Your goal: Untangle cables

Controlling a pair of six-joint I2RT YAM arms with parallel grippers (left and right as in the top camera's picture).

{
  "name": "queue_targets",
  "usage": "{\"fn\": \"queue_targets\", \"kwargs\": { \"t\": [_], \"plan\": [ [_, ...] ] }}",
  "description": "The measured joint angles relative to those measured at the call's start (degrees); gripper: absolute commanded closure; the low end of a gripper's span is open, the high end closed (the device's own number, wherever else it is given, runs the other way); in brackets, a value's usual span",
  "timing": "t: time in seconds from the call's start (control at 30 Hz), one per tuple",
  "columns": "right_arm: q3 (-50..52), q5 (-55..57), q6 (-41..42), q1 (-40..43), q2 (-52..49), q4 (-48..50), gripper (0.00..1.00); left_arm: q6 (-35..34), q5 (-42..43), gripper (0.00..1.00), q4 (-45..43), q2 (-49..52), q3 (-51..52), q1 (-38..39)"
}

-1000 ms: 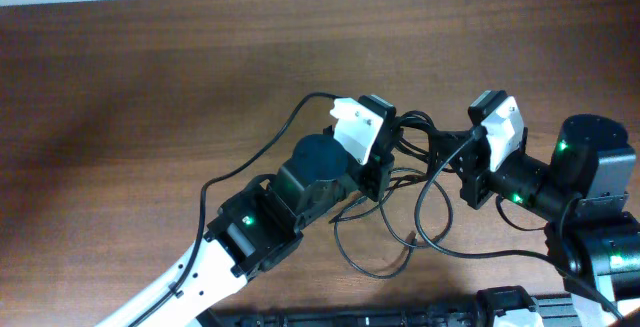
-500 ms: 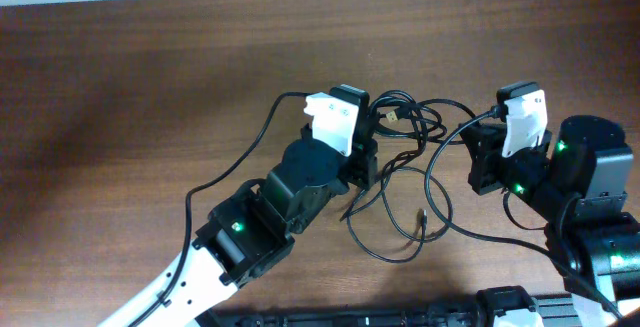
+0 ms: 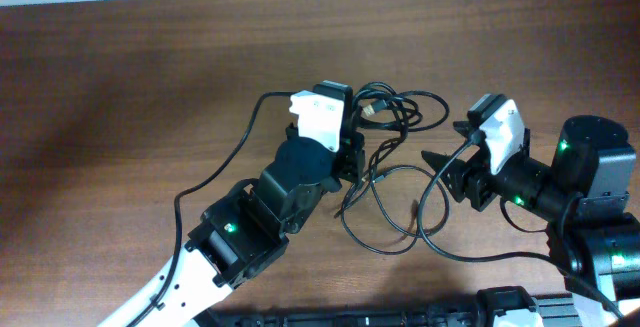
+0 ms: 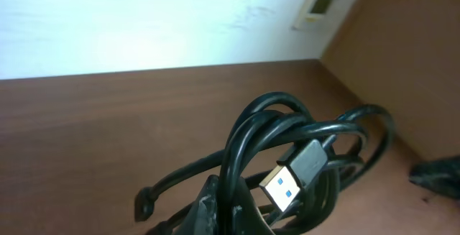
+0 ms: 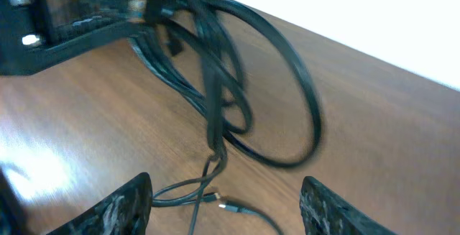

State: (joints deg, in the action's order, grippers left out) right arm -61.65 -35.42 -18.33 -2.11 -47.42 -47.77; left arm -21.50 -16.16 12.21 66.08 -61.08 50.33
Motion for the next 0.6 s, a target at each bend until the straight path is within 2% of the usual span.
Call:
{"fn": "queue_targets", "kwargs": {
  "t": [0.1, 0.17, 0.23, 0.37, 0.4, 0.6],
  "plan": [
    [0.0, -1.7, -4.9, 0.0, 0.0, 1.2, 0.37, 0.0, 4.5, 1.0, 0.0, 0.0, 0.0, 0.0],
    [0.0, -2.1, -6.4, 0.0, 0.0, 2.8, 0.42, 0.0, 7.4, 1.0, 0.0, 0.0, 0.0, 0.0],
    [0.0, -2.4, -7.4, 0.0, 0.0, 3.9, 0.55, 0.0, 11.1, 1.0, 0.0, 0.0, 0.0, 0.0],
    [0.0, -2.9, -8.4, 0.0, -0.1, 4.1, 0.92, 0.0, 14.1, 1.0, 0.0, 0.0, 0.0, 0.0],
    [0.0, -3.0, -8.8, 0.0, -0.2, 3.9, 0.95, 0.0, 14.5, 1.0, 0.0, 0.0, 0.0, 0.0],
    [0.0, -3.5, -8.9, 0.0, -1.6, 3.4, 0.96, 0.0, 14.7, 1.0, 0.1, 0.0, 0.0, 0.0]
  ]
}}
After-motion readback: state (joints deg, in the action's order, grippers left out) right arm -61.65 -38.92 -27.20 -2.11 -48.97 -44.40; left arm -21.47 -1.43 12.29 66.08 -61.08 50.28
